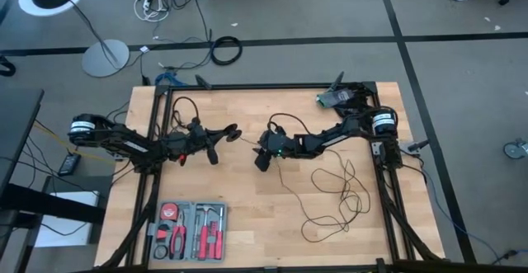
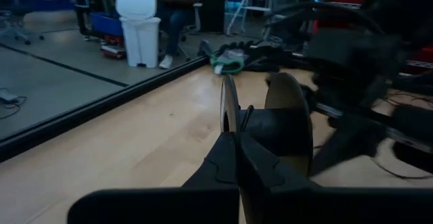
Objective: Coil cords
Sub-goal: Coil the black wire on the spool
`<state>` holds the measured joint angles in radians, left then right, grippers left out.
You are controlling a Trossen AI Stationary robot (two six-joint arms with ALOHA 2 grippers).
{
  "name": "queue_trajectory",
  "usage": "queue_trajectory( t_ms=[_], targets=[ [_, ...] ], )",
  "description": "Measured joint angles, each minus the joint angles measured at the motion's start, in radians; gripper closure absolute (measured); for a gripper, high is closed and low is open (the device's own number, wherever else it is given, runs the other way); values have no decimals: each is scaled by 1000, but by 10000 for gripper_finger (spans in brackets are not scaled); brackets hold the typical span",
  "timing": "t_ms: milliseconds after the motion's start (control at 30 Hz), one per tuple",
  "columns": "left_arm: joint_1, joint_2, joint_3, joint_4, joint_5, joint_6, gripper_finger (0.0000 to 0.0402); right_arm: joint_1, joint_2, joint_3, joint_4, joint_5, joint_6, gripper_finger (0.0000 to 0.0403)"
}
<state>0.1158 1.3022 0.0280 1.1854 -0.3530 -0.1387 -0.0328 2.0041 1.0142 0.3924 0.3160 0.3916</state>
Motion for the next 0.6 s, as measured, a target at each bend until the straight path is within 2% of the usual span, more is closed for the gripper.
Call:
queue_trajectory(
  t_ms=[300, 600],
  targets=[
    [0, 0, 0, -1, 0, 1, 401, -7, -16, 0, -30, -3, -24, 277],
    [0, 0, 0, 8, -1, 2, 401, -6, -16, 0, -155, -86, 8, 284]
  ],
)
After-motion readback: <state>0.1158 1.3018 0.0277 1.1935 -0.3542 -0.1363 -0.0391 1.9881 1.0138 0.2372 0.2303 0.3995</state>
